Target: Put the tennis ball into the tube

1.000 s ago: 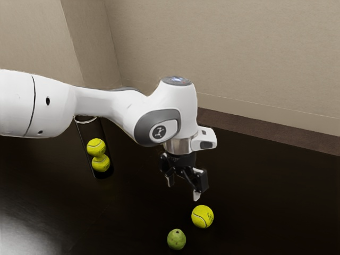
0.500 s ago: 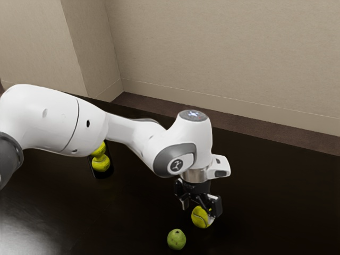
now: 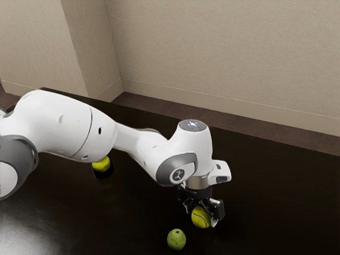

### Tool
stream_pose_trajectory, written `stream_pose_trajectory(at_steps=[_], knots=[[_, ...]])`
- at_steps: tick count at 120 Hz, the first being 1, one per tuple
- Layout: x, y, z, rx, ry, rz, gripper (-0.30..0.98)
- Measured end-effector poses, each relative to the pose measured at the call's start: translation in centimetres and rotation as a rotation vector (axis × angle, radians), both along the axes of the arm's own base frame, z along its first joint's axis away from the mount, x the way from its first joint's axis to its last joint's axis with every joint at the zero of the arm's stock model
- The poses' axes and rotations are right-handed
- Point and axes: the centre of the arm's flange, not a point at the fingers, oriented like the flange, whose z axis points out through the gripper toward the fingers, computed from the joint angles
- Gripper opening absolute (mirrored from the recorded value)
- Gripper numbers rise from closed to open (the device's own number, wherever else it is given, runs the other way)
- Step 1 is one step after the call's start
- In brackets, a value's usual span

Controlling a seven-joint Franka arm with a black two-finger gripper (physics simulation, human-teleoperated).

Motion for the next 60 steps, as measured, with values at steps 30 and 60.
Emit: stream_pose_trajectory(at_steps=[30, 60], knots=[[-0.05, -0.05, -0.83, 0.002, 0.003, 0.002, 0.67], [0.04, -0.1, -0.58, 0.004, -0.004, 0.005, 0.44]])
